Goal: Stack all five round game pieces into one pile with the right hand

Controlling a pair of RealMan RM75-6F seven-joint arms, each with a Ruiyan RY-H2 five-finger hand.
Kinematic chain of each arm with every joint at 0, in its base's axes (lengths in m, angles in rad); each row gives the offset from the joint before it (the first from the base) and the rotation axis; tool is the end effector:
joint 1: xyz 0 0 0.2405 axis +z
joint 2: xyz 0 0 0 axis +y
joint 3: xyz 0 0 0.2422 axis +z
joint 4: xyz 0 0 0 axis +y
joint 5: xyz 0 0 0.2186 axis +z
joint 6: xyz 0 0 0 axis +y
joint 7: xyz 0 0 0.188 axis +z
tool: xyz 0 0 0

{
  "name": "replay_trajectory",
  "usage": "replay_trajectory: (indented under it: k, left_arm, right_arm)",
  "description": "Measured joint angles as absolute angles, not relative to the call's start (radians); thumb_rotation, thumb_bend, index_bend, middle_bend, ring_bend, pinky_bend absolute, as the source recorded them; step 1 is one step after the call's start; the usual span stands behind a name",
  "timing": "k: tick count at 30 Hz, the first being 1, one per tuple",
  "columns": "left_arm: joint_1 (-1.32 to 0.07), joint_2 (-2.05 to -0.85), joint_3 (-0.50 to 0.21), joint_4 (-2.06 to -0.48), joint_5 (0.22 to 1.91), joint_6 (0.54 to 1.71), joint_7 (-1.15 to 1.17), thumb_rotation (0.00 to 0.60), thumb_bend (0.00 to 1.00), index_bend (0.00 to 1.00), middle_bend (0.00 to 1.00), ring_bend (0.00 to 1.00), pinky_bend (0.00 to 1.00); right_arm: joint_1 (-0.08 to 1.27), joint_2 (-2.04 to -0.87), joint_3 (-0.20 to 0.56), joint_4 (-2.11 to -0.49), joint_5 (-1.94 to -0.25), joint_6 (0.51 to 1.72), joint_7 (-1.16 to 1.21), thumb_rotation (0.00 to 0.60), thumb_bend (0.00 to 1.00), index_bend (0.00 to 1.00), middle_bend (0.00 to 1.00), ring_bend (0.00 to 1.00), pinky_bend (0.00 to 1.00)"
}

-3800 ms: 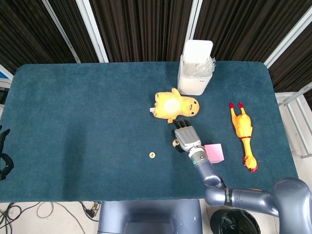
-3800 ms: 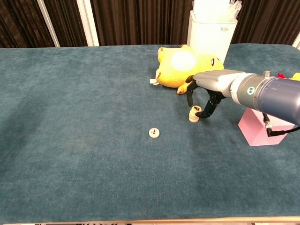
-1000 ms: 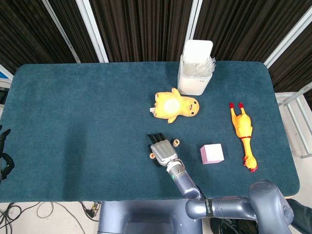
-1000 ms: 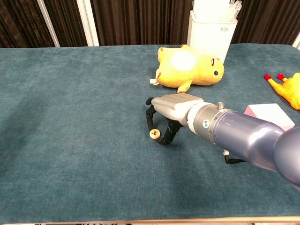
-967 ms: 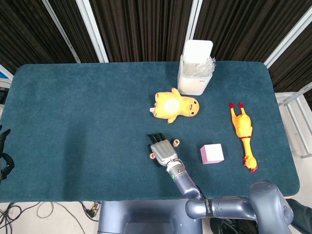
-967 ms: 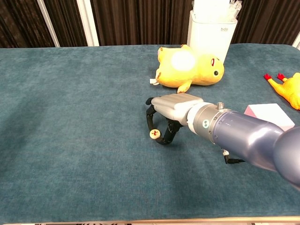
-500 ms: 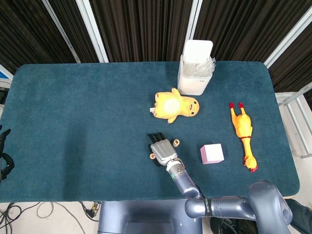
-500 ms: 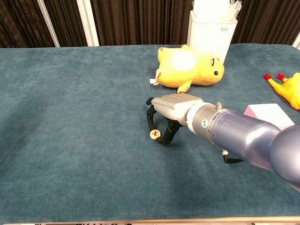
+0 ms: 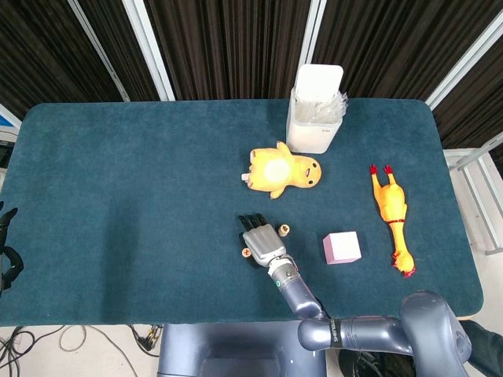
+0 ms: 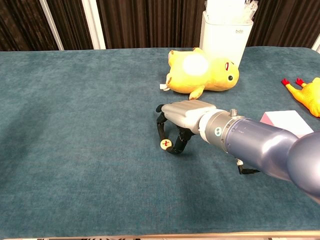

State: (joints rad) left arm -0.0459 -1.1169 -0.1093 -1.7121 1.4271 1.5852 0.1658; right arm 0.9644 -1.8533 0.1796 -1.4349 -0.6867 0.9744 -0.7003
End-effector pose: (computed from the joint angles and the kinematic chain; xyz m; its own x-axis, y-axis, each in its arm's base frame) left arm -0.2903 0.2222 0.1690 0.4534 -0.1205 0.8831 0.8904 0.1048 -0.4429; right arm -0.0525 -0.3415 -0.1437 0.5027 -0.4125 0.7597 -0.8489 -0.4013 0.3439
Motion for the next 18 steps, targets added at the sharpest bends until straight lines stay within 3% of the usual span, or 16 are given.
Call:
replay_trajectory:
  k: [18]
  left_arm:
    - [-0.045,-1.114,-0.108,-1.713,1.429,1.584,0.159,0.600,0.82,0.13,0.00,0.00,0.01]
  right_arm:
    - [0.964,-1.847,0.181,-1.444,-0.680,0.965,-0.703,0.600,0.41,0.51,0.00,0.00,0.00]
